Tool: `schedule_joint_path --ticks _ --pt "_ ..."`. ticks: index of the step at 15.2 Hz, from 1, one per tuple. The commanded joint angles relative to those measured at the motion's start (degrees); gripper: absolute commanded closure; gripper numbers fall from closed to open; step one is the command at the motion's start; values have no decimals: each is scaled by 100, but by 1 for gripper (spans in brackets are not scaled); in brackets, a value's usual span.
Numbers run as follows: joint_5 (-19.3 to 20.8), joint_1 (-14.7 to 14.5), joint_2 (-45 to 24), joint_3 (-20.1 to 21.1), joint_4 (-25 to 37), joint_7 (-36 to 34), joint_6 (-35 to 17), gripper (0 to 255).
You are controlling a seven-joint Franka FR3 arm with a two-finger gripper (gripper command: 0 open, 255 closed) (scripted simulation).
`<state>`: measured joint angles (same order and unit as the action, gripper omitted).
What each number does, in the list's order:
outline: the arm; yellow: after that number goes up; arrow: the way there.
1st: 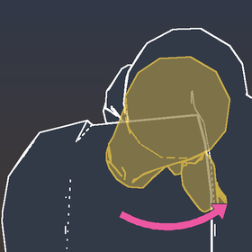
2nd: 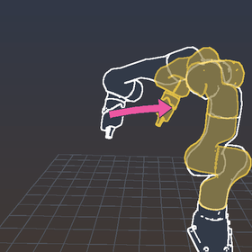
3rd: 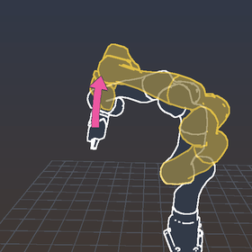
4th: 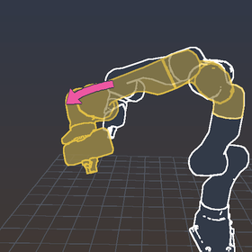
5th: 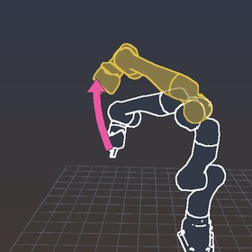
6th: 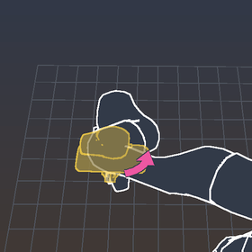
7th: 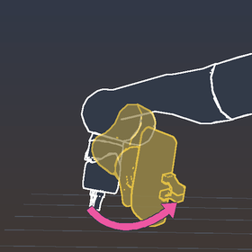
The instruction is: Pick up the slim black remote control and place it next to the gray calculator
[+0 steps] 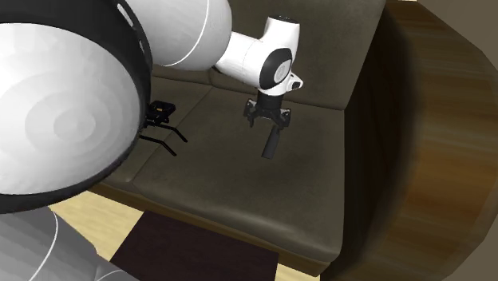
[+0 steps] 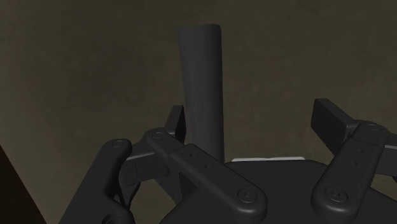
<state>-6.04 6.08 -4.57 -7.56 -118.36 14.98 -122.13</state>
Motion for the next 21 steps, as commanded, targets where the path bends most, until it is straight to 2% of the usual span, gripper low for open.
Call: schedule_joint_path --ticks 1,5,12,20,21 --pt "-57 55 -426 -36 310 116 -58 0" --pt "-153 166 -1142 -66 876 287 -113 0" --pt "-239 163 -1430 -26 657 343 -615 0" --pt "-239 163 -1430 -26 657 343 -614 0" --pt "-239 163 -1430 -26 657 343 -614 255"
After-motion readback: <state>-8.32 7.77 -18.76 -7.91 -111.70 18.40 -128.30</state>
